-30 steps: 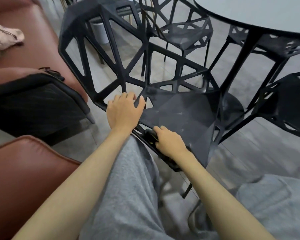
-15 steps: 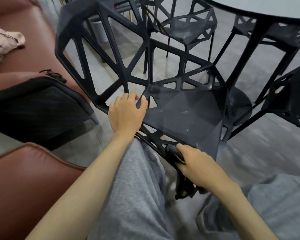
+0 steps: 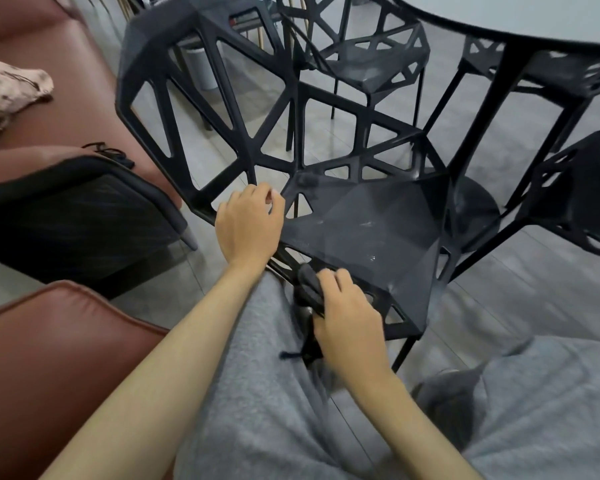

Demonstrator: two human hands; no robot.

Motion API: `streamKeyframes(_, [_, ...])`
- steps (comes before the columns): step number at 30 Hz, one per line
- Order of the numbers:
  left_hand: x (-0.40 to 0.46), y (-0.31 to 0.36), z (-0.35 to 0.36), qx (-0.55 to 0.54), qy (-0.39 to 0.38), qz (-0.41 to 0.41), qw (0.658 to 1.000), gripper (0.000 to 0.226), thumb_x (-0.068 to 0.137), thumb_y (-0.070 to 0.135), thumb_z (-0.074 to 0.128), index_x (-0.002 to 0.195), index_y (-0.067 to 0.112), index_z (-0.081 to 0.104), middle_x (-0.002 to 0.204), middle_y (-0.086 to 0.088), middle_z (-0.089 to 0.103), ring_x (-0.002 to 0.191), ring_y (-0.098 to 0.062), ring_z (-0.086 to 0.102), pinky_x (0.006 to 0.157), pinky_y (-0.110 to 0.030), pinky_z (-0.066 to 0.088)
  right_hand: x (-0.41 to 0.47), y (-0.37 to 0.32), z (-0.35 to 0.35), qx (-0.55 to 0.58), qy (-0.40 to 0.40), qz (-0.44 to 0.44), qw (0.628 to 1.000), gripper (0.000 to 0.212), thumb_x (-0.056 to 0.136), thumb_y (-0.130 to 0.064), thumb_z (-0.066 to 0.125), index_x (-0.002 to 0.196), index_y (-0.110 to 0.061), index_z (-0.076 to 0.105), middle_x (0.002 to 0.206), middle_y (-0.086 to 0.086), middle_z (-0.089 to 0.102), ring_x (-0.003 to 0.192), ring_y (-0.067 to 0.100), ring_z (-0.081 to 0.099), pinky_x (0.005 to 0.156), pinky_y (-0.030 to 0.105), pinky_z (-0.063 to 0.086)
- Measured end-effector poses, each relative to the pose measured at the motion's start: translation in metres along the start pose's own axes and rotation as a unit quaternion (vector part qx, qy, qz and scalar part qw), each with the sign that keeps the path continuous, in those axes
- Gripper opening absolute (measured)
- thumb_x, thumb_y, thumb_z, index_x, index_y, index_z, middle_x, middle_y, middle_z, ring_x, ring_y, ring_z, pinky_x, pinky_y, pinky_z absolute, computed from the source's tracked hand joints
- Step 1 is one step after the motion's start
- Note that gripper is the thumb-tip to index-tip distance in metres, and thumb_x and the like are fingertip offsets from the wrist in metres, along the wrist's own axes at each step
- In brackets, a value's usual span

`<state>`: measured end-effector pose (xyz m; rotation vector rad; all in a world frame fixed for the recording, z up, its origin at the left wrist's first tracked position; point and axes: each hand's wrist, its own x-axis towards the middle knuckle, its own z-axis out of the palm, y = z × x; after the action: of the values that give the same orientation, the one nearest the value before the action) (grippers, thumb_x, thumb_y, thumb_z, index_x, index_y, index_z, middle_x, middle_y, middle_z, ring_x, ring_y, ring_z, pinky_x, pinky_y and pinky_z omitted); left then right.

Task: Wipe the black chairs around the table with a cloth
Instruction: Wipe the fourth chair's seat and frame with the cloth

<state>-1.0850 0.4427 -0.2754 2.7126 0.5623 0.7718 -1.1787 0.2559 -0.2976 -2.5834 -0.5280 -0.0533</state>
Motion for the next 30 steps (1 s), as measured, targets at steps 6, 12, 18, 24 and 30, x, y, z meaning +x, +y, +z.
streamKeyframes(6, [-0.003,-0.002,0.004,0.03,0.002,0.069,0.997,0.03,0.104,0.033,0.042,0.099,0.02,0.068,0.092,0.003,0.069,0.085,-0.021,0.059,0.077,-0.041,0.049,-0.034,0.086,-0.009,-0.079,-0.034,0.012,0.996,0.041,0.08,-0.017,0.068,0.117,-0.026,0.053,0.107,-0.004,0.048,0.09,0.026,0.057,0.056,0.037,0.048])
streamKeyframes(12, [-0.018,0.018,0.009,0.02,-0.004,0.172,0.985,0.024,0.101,0.029,0.048,0.106,0.018,0.069,0.1,0.001,0.069,0.096,-0.025,0.061,0.084,-0.041,0.041,0.016,0.139,-0.013,-0.082,-0.03,0.09,0.992,0.035,0.086,-0.013,0.062,0.117,-0.026,0.055,0.103,-0.001,0.049,0.09,0.032,0.061,0.059,0.035,0.04])
streamKeyframes(18, [-0.014,0.017,0.016,0.007,-0.053,0.164,0.985,0.026,0.102,0.035,0.043,0.105,0.02,0.063,0.098,0.003,0.066,0.093,-0.024,0.058,0.084,-0.04,0.04,-0.034,0.112,-0.012,0.055,-0.035,0.008,0.998,0.042,0.078,-0.01,0.063,0.113,-0.033,0.059,0.105,-0.011,0.052,0.091,0.019,0.057,0.067,0.039,0.05])
streamKeyframes(24, [-0.022,0.02,0.02,0.047,-0.025,0.167,0.985,0.024,0.099,0.035,0.047,0.095,0.019,0.065,0.086,0.004,0.065,0.082,-0.021,0.057,0.079,-0.037,0.04,0.026,0.131,-0.007,-0.051,-0.045,0.076,0.995,0.029,0.084,-0.015,0.059,0.11,-0.027,0.056,0.096,-0.003,0.049,0.089,0.031,0.061,0.062,0.038,0.044])
streamKeyframes(30, [-0.023,0.024,0.016,0.035,-0.027,0.14,0.989,0.023,0.097,0.036,0.05,0.088,0.019,0.063,0.08,0.004,0.062,0.077,-0.021,0.054,0.074,-0.038,0.044,0.087,0.087,0.02,-0.126,-0.103,-0.018,0.986,0.017,0.088,-0.014,0.061,0.104,-0.02,0.059,0.102,0.002,0.052,0.092,0.032,0.061,0.062,0.035,0.036])
